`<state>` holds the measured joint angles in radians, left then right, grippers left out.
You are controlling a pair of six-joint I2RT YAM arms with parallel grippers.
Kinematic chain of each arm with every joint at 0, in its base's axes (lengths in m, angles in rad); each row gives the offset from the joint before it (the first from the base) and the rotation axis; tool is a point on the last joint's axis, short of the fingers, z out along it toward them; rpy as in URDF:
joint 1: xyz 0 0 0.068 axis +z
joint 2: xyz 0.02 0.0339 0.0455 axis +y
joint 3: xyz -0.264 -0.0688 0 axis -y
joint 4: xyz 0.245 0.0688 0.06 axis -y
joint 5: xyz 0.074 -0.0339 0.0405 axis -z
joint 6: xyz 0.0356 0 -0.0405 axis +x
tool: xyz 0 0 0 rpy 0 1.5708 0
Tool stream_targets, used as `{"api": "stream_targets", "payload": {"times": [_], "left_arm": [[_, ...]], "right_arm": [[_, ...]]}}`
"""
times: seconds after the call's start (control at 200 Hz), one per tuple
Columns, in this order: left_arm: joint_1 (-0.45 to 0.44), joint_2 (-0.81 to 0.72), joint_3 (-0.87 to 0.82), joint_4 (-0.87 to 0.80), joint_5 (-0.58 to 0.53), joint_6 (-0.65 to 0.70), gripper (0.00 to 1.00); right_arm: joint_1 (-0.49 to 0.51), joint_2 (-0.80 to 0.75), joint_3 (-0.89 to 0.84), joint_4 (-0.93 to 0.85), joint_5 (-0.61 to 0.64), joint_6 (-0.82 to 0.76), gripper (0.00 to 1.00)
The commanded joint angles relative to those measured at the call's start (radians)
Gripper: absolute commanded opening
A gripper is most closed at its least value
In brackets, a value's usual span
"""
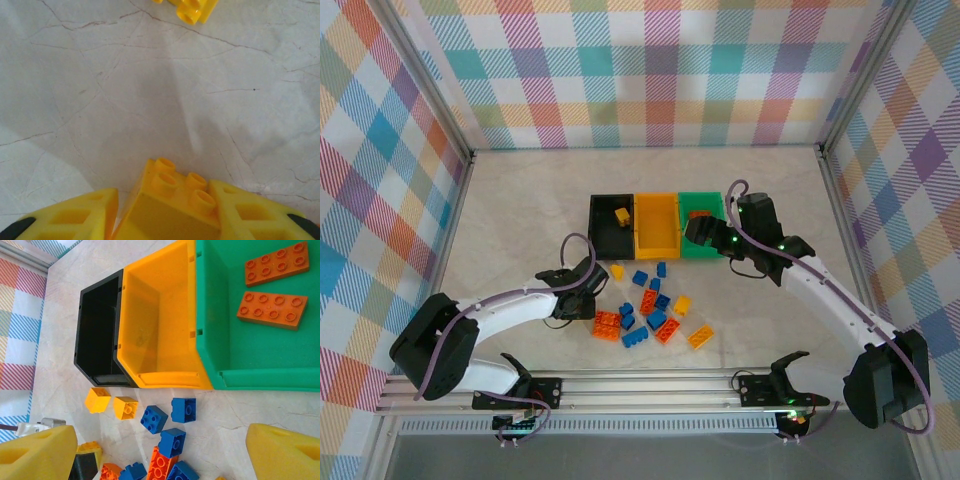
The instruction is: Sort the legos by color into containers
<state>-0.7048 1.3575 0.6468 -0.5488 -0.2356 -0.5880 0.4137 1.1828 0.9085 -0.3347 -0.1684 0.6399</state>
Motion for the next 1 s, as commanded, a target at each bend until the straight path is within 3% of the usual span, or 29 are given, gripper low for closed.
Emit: {"api": "stream_targets", "payload": {"times": [0.0,0.195,0.345,0.52,0.65,0.73,0.995], "left_arm": [[-0.005,-0.043,0.040,-0.056,0.015,0.000,0.21],[-0.004,-0.018,0.295,-0.094,-0.024,0.068,0.17],[0.038,0.156,0.511,-0.065,-0.084,0.145,0.17],[0.115,0.385,0.702,-0.040,-0.077,0.180,0.15],[0.133,0.498,0.810,-0.048,-0.117,0.190,0.19],[0.150,0.542,0.862,-0.062,-0.117,0.192,0.26],[0.139,0.472,0.915,-0.065,-0.045,0.187,0.74]], "right_arm": [[0.005,-0.018,0.012,-0.009,0.009,0.001,0.88],[0.005,-0.020,-0.003,-0.012,0.021,0.007,0.88],[0.005,-0.020,-0.020,-0.018,0.028,0.017,0.88],[0.005,-0.031,-0.029,-0.041,0.035,0.012,0.88],[0.005,-0.044,-0.039,-0.049,0.029,0.017,0.88],[0.005,-0.057,-0.047,-0.053,0.020,0.018,0.88],[0.005,-0.065,-0.066,-0.090,-0.002,0.023,0.89]]}}
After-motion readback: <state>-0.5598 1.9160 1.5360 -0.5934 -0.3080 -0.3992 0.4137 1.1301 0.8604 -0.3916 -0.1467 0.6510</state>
